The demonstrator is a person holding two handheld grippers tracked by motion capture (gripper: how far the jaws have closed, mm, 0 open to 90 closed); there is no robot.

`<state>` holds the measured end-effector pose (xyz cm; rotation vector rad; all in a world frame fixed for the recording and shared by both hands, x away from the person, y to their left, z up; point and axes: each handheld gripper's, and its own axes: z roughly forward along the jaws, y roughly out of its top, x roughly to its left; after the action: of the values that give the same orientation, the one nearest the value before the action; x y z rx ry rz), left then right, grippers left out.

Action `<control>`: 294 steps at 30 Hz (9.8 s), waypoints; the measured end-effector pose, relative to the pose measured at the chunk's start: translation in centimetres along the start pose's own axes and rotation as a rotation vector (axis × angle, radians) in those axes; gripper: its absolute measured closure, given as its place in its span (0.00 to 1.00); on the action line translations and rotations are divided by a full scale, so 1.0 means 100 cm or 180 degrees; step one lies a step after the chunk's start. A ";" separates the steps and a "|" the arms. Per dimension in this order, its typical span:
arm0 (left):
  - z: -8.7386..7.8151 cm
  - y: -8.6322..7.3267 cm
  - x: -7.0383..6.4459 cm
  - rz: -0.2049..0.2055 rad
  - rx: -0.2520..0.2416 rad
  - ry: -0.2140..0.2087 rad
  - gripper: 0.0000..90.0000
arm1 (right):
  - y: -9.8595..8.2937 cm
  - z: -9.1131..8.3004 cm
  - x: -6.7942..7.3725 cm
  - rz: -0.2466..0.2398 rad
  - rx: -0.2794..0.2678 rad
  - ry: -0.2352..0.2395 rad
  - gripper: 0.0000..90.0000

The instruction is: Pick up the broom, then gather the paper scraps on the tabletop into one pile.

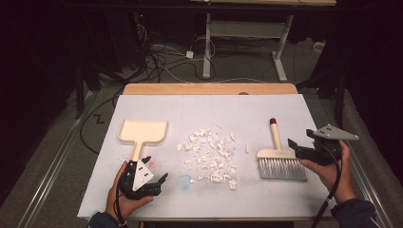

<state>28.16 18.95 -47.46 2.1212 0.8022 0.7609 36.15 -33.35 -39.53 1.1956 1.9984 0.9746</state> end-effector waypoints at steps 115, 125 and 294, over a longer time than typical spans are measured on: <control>0.063 0.190 -0.124 -0.0256 -0.0822 -0.1534 0.30 | 0.049 -0.046 0.079 0.0017 -0.1063 0.0572 0.79; 0.072 0.191 -0.125 -0.0316 -0.0800 -0.1642 0.51 | 0.050 -0.048 0.100 -0.0158 -0.1083 0.0667 0.79; -0.017 -0.024 0.009 -0.0133 0.0252 -0.0071 0.18 | 0.049 0.130 0.165 -0.1926 -0.0110 0.1831 0.76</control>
<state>26.82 21.63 -48.20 2.1721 0.8750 0.6930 41.89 -13.24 -44.64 0.2342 2.5413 1.0885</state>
